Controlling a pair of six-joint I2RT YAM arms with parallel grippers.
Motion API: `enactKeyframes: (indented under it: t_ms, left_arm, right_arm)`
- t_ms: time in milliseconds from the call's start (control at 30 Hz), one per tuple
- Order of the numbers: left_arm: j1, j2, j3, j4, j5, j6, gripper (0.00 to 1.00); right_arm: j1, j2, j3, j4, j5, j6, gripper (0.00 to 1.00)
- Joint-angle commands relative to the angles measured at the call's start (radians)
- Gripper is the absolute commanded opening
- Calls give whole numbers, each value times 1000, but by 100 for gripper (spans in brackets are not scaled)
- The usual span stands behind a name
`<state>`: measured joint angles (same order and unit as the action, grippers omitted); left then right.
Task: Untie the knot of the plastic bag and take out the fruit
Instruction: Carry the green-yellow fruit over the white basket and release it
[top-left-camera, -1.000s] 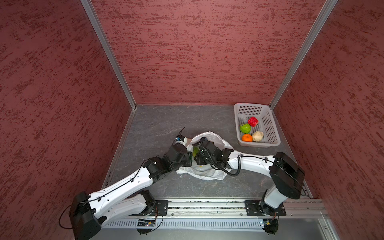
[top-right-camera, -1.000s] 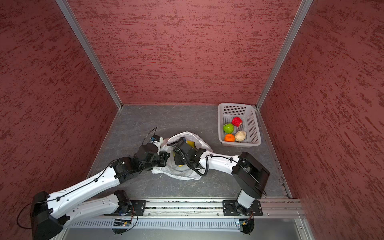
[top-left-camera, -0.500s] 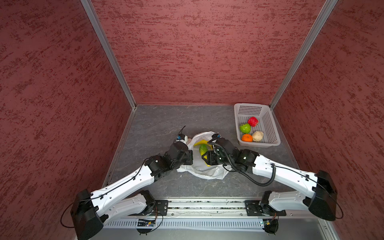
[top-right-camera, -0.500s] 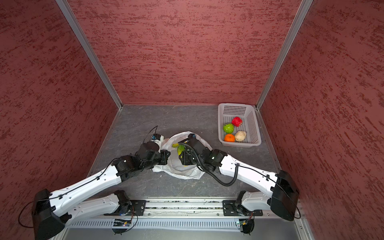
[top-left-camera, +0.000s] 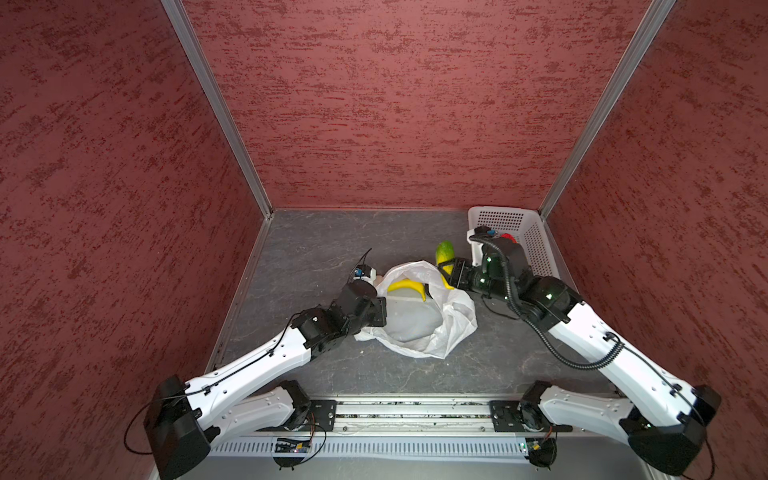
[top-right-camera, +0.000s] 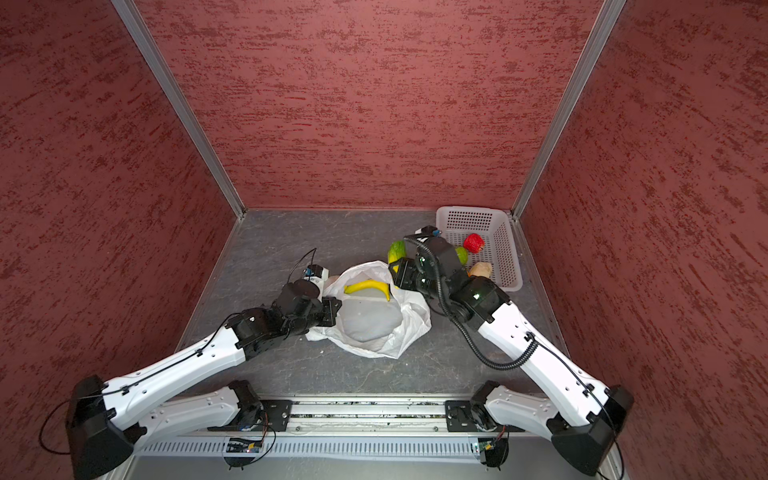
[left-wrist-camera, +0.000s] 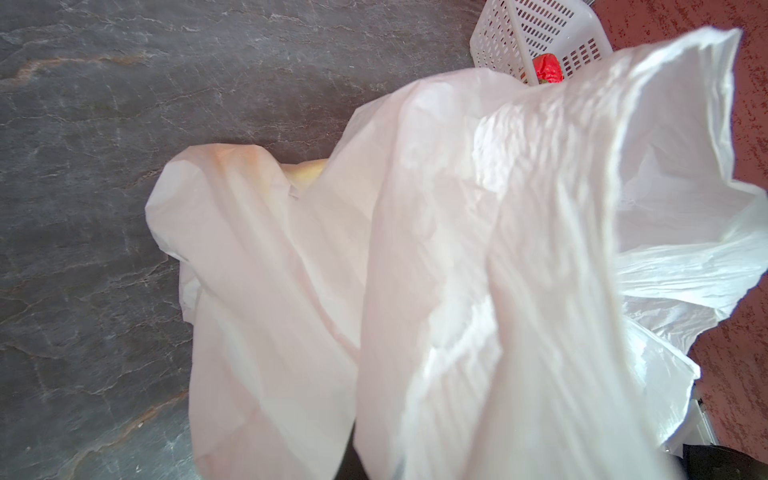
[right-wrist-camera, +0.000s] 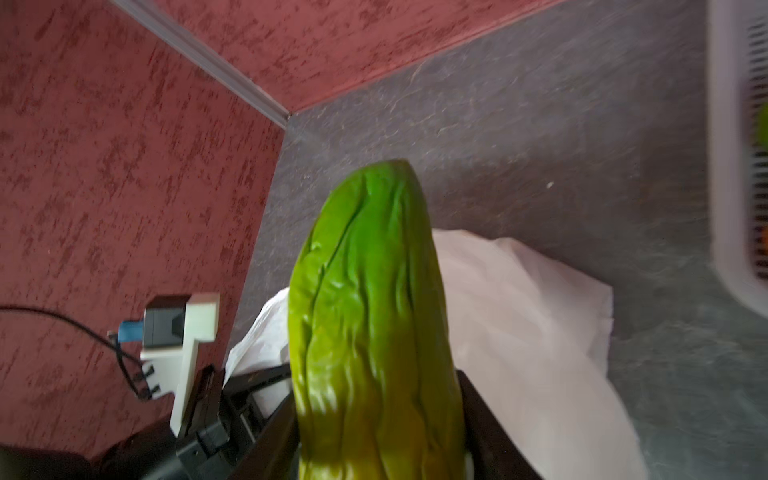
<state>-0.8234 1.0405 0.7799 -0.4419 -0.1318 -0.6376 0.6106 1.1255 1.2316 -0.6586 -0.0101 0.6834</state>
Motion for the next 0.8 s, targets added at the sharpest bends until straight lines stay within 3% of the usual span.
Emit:
enactKeyframes:
  t_ms: [0,367,767]
  left_arm:
    - [13,10,18,31,12,19,0]
    - [25,14,19,37,17,15,0]
    - [23,24,22,44,11,-6,0]
  right_arm:
    - [-121,18,49,-44,-25,-107,40]
    - [-510,284,103,156,-131,-252,40]
    - [-628,744,297,301,-156,-236,40]
